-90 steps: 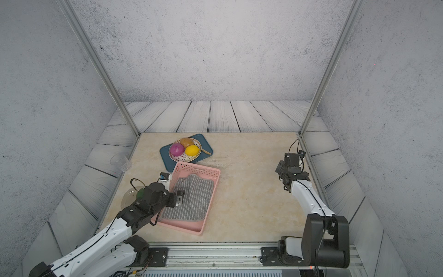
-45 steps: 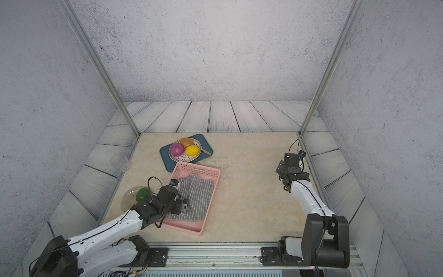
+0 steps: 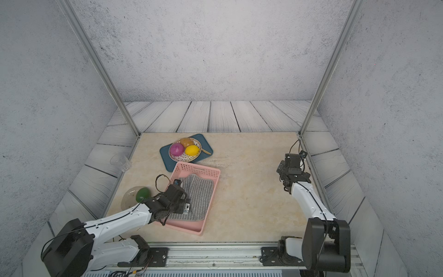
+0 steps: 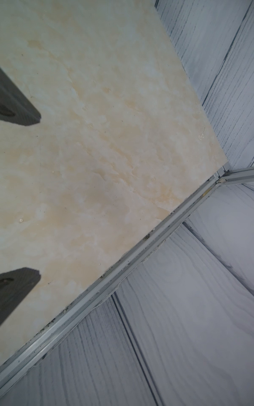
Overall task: Fold the square dishcloth
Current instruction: Pick up the cleaning item from the bin.
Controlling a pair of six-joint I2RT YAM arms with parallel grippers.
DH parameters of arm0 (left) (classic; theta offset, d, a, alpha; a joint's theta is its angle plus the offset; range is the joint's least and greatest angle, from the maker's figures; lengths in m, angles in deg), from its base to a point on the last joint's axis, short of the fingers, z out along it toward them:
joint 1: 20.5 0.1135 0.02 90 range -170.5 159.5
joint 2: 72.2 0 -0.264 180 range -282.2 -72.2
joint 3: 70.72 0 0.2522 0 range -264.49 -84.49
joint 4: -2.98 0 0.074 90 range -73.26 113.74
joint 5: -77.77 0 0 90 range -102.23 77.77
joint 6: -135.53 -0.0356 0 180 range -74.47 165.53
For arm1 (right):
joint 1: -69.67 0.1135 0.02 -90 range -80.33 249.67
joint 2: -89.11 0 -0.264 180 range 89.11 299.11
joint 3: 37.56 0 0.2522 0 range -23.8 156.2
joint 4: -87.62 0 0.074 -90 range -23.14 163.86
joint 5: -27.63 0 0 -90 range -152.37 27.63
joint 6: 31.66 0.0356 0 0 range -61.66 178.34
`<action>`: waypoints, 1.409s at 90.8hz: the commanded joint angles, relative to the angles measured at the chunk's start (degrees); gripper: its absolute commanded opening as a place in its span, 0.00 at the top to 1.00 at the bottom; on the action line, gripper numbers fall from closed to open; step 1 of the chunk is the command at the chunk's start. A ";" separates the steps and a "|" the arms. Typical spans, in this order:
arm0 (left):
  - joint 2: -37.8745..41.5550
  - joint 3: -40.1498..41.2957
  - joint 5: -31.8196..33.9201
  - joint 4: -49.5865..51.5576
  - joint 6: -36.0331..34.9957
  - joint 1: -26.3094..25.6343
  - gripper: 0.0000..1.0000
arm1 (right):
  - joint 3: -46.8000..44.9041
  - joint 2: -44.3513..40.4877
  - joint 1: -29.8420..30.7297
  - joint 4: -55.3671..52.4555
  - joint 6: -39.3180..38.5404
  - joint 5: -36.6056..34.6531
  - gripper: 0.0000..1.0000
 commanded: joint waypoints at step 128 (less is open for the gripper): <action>-14.05 -10.72 -2.76 -6.34 -0.37 3.84 1.00 | -1.89 -4.01 0.24 0.83 1.20 -1.40 0.01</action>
